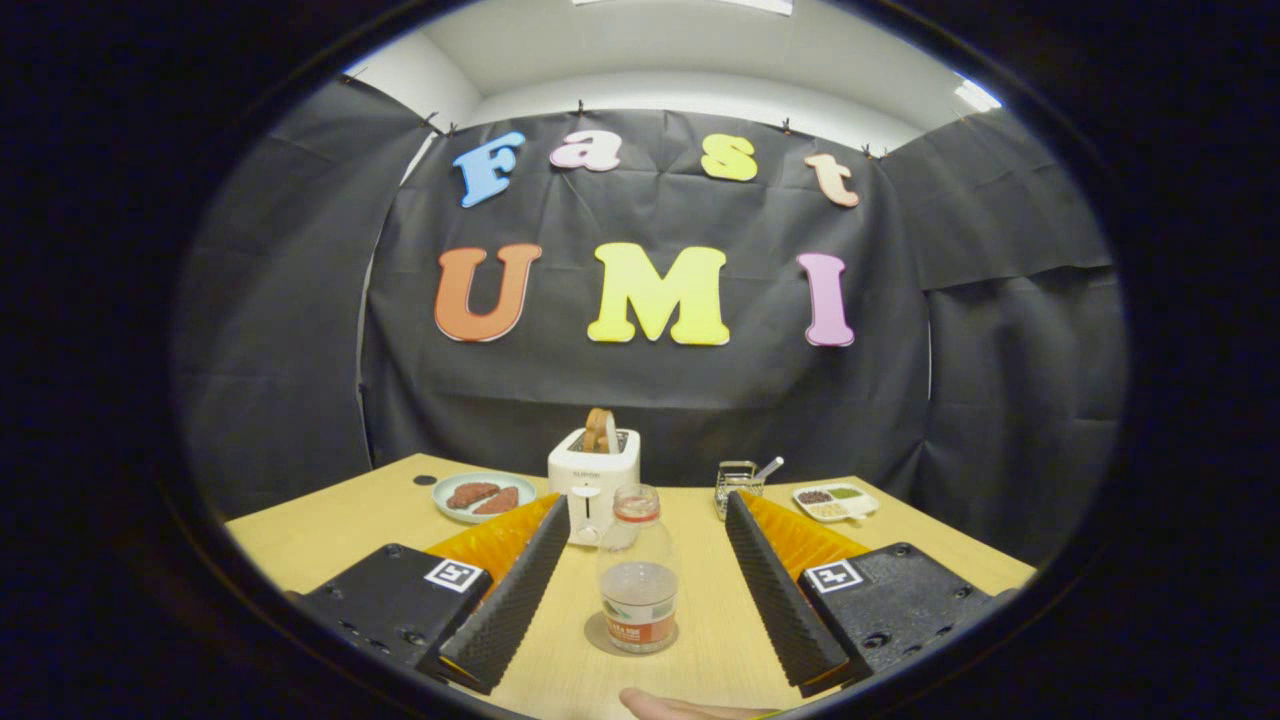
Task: Take the bottle from table, then pour the juice into the cup, finally place the bottle on the coaster
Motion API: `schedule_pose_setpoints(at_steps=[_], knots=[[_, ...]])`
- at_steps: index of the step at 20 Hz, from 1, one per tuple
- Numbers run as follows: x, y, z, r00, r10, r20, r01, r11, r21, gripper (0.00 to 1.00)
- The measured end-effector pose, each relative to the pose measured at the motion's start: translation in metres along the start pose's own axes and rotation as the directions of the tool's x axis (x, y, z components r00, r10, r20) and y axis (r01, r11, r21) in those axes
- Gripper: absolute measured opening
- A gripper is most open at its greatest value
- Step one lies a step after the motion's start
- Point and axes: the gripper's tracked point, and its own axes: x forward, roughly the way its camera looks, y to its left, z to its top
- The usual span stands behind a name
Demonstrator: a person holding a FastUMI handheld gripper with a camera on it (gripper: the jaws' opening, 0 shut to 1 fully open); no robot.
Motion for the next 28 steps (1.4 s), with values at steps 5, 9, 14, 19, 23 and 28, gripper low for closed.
schedule_pose_setpoints(at_steps=[5,9,14,19,23,28], knots=[[-0.038,-0.004,0.041,1.000,-0.015,0.005,0.015,1.000,0.021,1.00],[-0.071,-0.006,0.072,1.000,-0.015,0.011,0.014,1.000,0.026,1.00],[-0.118,-0.018,0.098,0.999,-0.039,-0.029,0.039,0.999,-0.002,1.00],[-0.153,-0.032,0.129,0.999,-0.044,0.012,0.044,0.999,0.020,1.00],[-0.171,-0.035,0.137,1.000,-0.017,0.014,0.017,1.000,0.000,1.00],[-0.182,-0.034,0.155,0.999,0.023,0.044,-0.023,1.000,0.015,1.00]])
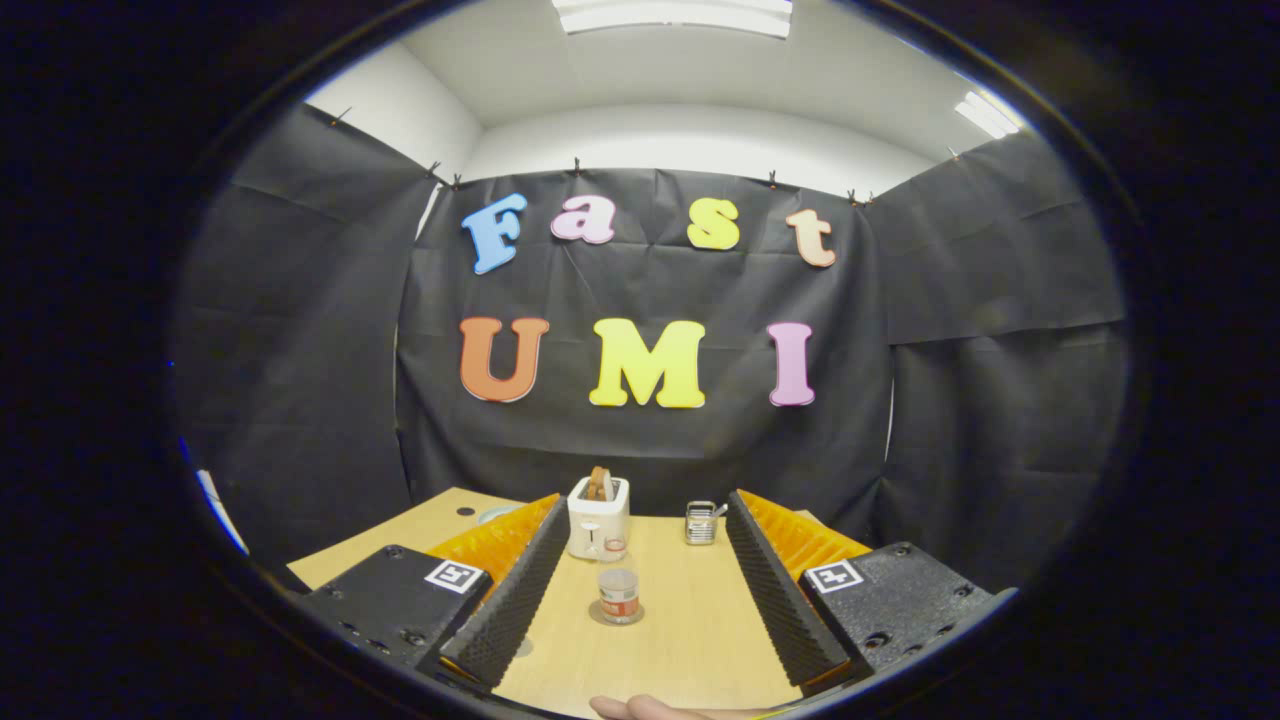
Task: Take the bottle from table, then pour the juice into the cup, finally place the bottle on the coaster
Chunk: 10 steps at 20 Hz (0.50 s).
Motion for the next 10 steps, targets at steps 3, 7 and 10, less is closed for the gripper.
schedule_pose_setpoints(at_steps=[3,7,10], knots=[[-0.0022,0.0007,0.0003,1.000,0.012,0.005,-0.012,1.000,0.016,1.00],[0.0002,-0.0028,0.0000,1.000,-0.004,0.004,0.004,1.000,-0.004,1.00],[0.0004,-0.0026,0.0049,1.000,0.005,0.025,-0.005,1.000,0.007,1.00]])
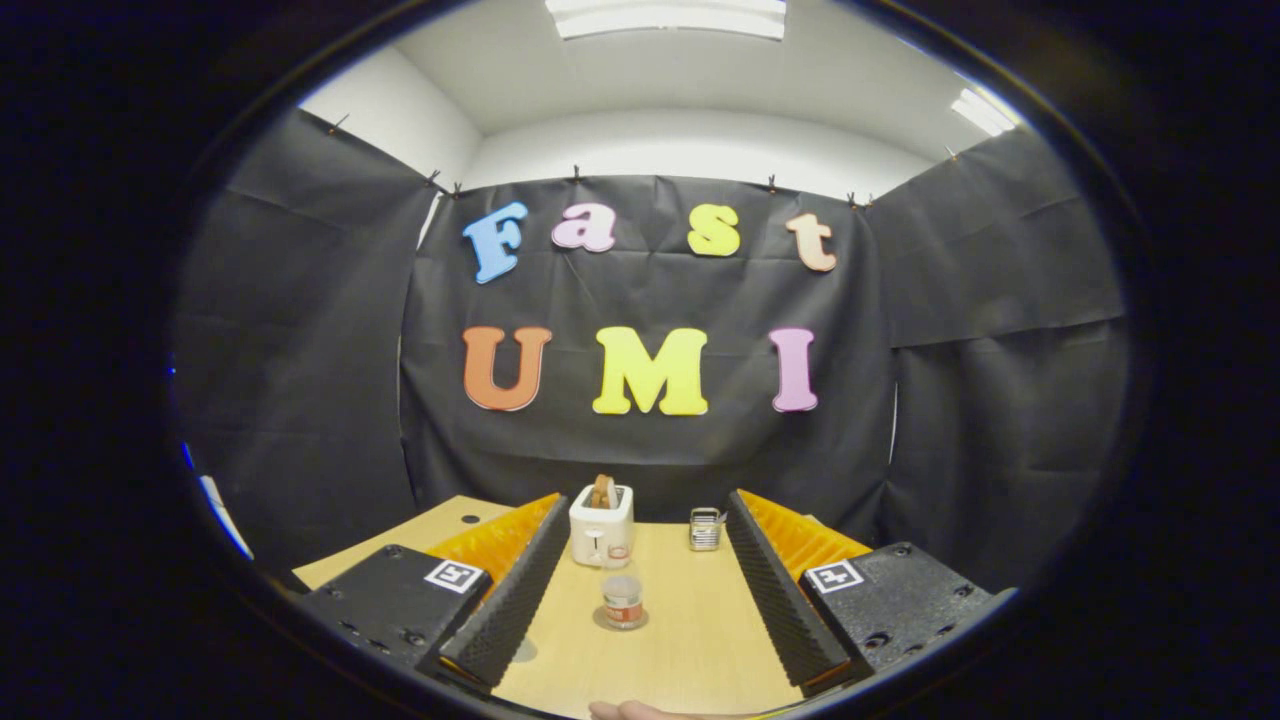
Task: Take the bottle from table, then pour the juice into the cup, finally place the bottle on the coaster
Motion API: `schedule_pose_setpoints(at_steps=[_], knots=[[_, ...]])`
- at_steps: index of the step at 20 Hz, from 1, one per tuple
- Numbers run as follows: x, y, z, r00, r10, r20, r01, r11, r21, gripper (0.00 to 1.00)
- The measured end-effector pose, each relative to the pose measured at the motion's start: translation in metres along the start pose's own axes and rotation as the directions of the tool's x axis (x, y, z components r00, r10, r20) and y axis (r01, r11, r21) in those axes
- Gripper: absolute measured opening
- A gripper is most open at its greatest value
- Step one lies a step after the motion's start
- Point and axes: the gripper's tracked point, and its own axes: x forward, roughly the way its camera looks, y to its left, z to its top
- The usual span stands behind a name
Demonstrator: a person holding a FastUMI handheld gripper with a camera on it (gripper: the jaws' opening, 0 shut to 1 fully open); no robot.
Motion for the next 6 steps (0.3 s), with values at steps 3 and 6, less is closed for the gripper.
schedule_pose_setpoints(at_steps=[3,6], knots=[[0.0016,-0.0029,-0.0041,1.000,-0.002,0.010,0.002,1.000,-0.002,1.00],[0.0015,-0.0038,-0.0059,1.000,0.003,0.009,-0.003,1.000,-0.006,1.00]])
